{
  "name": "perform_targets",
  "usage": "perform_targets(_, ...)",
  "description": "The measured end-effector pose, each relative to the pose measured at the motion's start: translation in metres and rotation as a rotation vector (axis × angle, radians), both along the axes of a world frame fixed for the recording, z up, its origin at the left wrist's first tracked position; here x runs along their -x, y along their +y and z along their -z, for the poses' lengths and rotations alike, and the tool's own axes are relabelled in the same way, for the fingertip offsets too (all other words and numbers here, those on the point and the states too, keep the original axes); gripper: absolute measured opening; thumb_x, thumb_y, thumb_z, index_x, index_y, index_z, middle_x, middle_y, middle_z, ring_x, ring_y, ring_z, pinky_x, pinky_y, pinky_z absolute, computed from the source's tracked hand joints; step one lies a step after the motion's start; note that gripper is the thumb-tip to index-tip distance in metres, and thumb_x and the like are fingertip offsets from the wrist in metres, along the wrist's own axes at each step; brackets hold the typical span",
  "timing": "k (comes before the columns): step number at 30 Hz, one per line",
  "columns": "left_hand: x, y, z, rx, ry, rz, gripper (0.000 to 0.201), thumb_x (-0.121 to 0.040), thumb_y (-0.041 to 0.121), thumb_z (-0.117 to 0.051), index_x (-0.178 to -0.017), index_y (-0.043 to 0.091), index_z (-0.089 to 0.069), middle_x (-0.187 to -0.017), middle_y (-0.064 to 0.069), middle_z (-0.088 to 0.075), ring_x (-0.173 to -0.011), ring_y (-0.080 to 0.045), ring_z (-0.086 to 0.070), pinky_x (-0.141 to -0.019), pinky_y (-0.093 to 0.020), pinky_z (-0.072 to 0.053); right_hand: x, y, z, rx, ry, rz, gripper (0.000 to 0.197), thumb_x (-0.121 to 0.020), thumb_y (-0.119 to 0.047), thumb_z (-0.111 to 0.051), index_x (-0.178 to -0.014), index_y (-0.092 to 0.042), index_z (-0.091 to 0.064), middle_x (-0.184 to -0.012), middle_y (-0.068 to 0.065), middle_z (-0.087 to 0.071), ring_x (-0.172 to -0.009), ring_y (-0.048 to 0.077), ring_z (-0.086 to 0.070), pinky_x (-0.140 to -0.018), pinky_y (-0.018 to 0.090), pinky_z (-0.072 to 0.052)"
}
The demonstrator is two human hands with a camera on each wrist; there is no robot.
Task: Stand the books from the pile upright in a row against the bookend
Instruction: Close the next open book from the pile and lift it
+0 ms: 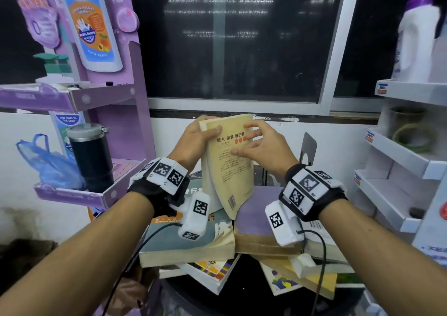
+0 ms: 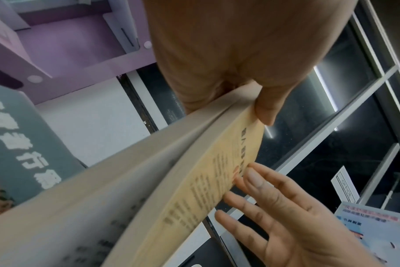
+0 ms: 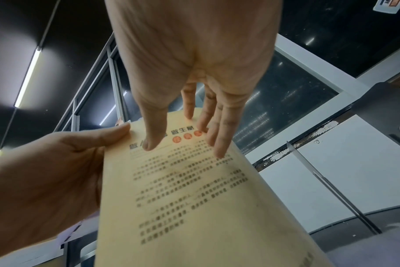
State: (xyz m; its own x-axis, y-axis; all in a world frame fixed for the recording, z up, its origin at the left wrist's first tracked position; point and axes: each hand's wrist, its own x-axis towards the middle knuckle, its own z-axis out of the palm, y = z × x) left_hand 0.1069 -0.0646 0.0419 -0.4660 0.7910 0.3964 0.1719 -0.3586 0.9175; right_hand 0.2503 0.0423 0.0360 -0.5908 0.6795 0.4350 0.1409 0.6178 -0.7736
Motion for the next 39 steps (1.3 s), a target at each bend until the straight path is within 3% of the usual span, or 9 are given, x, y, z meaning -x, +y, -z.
perform_targets(5,0.002,0.01,0.002,-0.098,-0.101,-0.024,0.002,-0.096,0.013,-0.052,-0.097,0.012,-0.053,-0.099,-0.011,-0.066,-0.088,-0.024,-0.066,-0.079,-0.038,-0.055,0.001,0.012,-0.009,-0.106,0.063,0.076,0.078,-0.067,-0.03,-0.087,-0.132,-0.028,-0.044,-0.133,-0.002,-0.043,-0.108,0.012,-0.053,-0.078,0.019,-0.048)
perform_targets(9,0.004,0.018,-0.007,-0.159,-0.147,0.014,0.006,-0.096,0.013,-0.052,-0.1,0.011,-0.054,-0.095,-0.009,-0.067,-0.085,-0.023,-0.066,-0.08,-0.039,-0.055,-0.001,0.022,-0.021,-0.097,0.173,0.095,0.08,-0.066,-0.032,-0.088,-0.131,-0.031,-0.042,-0.133,-0.004,-0.047,-0.114,0.013,-0.052,-0.093,0.033,-0.049)
perform_targets(13,0.008,0.024,-0.015,-0.168,-0.146,0.079,0.003,-0.094,0.011,-0.052,-0.095,0.012,-0.054,-0.091,-0.008,-0.066,-0.083,-0.022,-0.066,-0.076,-0.037,-0.057,-0.009,0.034,-0.036,0.054,0.159,-0.012,0.093,-0.06,-0.033,-0.091,-0.136,-0.034,-0.038,-0.121,-0.006,-0.059,-0.105,0.011,-0.061,-0.084,0.03,-0.052)
perform_targets(17,0.01,0.026,-0.02,-0.105,-0.085,0.131,0.007,-0.097,0.011,-0.049,-0.101,0.01,-0.054,-0.096,-0.012,-0.065,-0.087,-0.026,-0.065,-0.074,-0.037,-0.057,-0.016,0.036,-0.038,0.027,0.141,-0.042,0.066,-0.058,-0.025,-0.092,-0.114,-0.025,-0.057,-0.108,-0.003,-0.066,-0.098,0.011,-0.065,-0.073,0.028,-0.058)
perform_targets(22,0.015,0.038,-0.01,-0.004,0.013,-0.001,0.022,-0.096,0.024,-0.054,-0.113,0.009,-0.052,-0.107,-0.016,-0.067,-0.093,-0.029,-0.067,-0.083,-0.044,-0.055,-0.014,0.039,-0.029,0.04,0.18,0.0,0.058,-0.057,-0.021,-0.093,-0.099,-0.017,-0.054,-0.096,-0.004,-0.063,-0.088,0.015,-0.064,-0.065,0.027,-0.056)
perform_targets(25,0.017,0.049,-0.006,0.004,0.039,-0.125,0.024,-0.096,0.025,-0.054,-0.113,0.009,-0.053,-0.112,-0.016,-0.067,-0.096,-0.029,-0.067,-0.087,-0.044,-0.055,-0.01,0.039,-0.029,-0.02,0.133,0.041,0.058,-0.057,-0.025,-0.093,-0.094,-0.02,-0.049,-0.093,-0.006,-0.06,-0.082,0.011,-0.06,-0.056,0.02,-0.048)
perform_targets(29,0.02,0.06,-0.011,-0.014,0.053,-0.161,0.013,-0.097,0.024,-0.052,-0.107,0.018,-0.057,-0.106,-0.015,-0.067,-0.092,-0.028,-0.066,-0.087,-0.048,-0.055,-0.005,0.039,-0.037,0.035,0.023,-0.066,0.044,-0.064,-0.02,-0.09,-0.093,-0.016,-0.056,-0.087,-0.002,-0.068,-0.076,0.016,-0.07,-0.056,0.025,-0.055)
perform_targets(34,0.031,0.069,-0.012,-0.036,0.005,-0.092,0.006,-0.097,0.017,-0.052,-0.102,0.02,-0.055,-0.095,-0.01,-0.063,-0.087,-0.027,-0.062,-0.083,-0.046,-0.053,-0.009,0.041,-0.053,0.169,-0.187,-0.291,0.033,-0.083,-0.009,-0.073,-0.113,-0.014,-0.064,-0.101,0.007,-0.073,-0.089,0.022,-0.073,-0.064,0.036,-0.06)
perform_targets(39,0.041,0.081,-0.007,0.002,-0.04,-0.016,0.007,-0.098,0.019,-0.049,-0.102,0.018,-0.056,-0.1,-0.012,-0.062,-0.091,-0.027,-0.06,-0.079,-0.04,-0.051,-0.005,0.048,-0.065,0.046,-0.267,-0.241,0.026,-0.085,-0.008,-0.071,-0.11,-0.017,-0.066,-0.095,0.006,-0.074,-0.081,0.02,-0.074,-0.063,0.039,-0.061)
